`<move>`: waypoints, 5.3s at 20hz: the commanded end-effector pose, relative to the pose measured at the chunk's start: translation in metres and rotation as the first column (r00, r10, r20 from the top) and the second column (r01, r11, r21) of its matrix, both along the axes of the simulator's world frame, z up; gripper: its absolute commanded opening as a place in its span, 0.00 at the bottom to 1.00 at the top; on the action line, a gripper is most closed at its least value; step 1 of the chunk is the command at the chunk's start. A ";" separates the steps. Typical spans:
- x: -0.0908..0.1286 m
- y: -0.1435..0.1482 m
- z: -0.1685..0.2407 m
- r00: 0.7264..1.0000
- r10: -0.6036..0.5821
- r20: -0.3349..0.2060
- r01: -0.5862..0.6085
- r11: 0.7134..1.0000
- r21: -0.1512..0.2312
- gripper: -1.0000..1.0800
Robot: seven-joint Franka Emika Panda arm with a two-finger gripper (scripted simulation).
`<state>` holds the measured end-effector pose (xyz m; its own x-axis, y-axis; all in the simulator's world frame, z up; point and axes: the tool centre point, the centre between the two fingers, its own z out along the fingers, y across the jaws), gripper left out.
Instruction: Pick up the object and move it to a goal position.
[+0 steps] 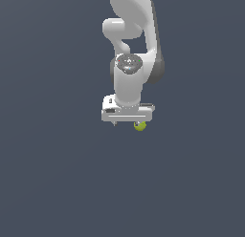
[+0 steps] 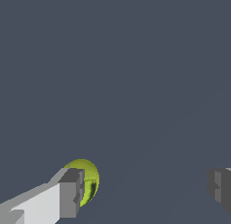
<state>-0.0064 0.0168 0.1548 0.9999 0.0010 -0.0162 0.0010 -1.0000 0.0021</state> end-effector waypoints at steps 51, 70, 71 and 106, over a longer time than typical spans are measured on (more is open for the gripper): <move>-0.075 0.080 -0.079 0.862 0.507 0.016 -0.507 0.862 0.002 0.96; -0.076 0.080 -0.114 0.860 0.510 0.016 -0.510 0.860 0.002 0.00; -0.076 0.080 -0.114 0.860 0.510 0.016 -0.510 0.860 0.002 0.00; 0.035 0.098 0.048 0.860 0.510 0.017 -0.510 0.860 0.003 0.00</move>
